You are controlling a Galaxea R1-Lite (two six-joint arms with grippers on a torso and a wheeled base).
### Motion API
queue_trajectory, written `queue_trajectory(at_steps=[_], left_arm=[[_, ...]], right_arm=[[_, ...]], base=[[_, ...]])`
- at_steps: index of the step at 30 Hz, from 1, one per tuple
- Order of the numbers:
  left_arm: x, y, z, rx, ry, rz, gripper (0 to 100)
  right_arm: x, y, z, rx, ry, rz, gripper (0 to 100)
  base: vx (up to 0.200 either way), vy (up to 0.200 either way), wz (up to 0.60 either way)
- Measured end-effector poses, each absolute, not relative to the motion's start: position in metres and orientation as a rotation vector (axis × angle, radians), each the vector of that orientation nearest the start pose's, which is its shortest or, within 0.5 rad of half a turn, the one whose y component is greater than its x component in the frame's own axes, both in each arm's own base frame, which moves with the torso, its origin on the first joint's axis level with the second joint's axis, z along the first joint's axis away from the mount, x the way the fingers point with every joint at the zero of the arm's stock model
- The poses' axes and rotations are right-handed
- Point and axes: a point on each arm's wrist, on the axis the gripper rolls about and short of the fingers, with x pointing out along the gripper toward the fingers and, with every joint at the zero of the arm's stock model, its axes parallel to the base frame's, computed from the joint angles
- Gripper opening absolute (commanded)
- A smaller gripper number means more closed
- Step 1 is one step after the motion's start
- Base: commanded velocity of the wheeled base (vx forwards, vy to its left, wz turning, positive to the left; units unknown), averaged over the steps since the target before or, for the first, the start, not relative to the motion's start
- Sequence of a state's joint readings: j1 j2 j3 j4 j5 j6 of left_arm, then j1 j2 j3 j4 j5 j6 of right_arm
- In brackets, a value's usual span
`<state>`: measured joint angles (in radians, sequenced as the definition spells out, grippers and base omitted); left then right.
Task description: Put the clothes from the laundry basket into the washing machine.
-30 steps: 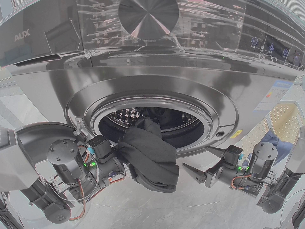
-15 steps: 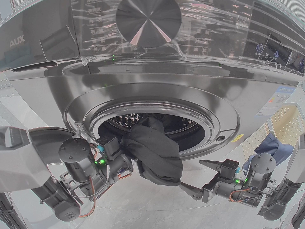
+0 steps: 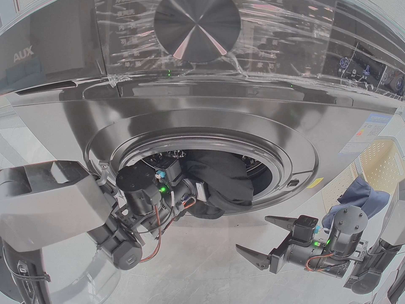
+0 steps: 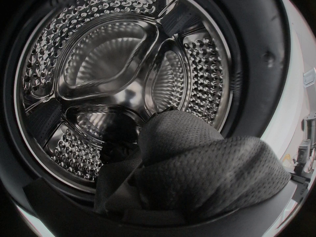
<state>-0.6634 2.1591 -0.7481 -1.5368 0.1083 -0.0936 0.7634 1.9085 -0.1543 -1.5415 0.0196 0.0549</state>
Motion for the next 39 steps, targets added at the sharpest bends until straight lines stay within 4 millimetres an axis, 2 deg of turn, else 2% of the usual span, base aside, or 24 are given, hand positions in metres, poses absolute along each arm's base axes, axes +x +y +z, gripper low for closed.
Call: queue_trajectory(at_steps=[14,26,34,35,39], left_arm=[[0.364,-0.244,0.085,-0.138,-0.092,-0.492,0],[0.413,-0.25,0.108,-0.175,-0.183,-0.407,0],[0.428,-0.251,0.123,-0.211,-0.241,-0.351,0],[0.428,-0.252,0.122,-0.212,-0.239,-0.352,100],[0.427,-0.254,0.119,-0.22,-0.219,-0.356,100]], right_arm=[[0.173,0.167,0.076,-0.028,0.226,0.775,100],[0.173,0.167,0.076,-0.029,0.226,0.775,100],[0.174,0.167,0.076,-0.03,0.227,0.775,100],[0.174,0.167,0.075,-0.03,0.228,0.776,100],[0.174,0.167,0.075,-0.03,0.228,0.776,100]], base=[[0.0,0.0,0.0],[0.0,0.0,0.0],[0.0,0.0,0.0],[0.0,0.0,0.0],[0.0,0.0,0.0]])
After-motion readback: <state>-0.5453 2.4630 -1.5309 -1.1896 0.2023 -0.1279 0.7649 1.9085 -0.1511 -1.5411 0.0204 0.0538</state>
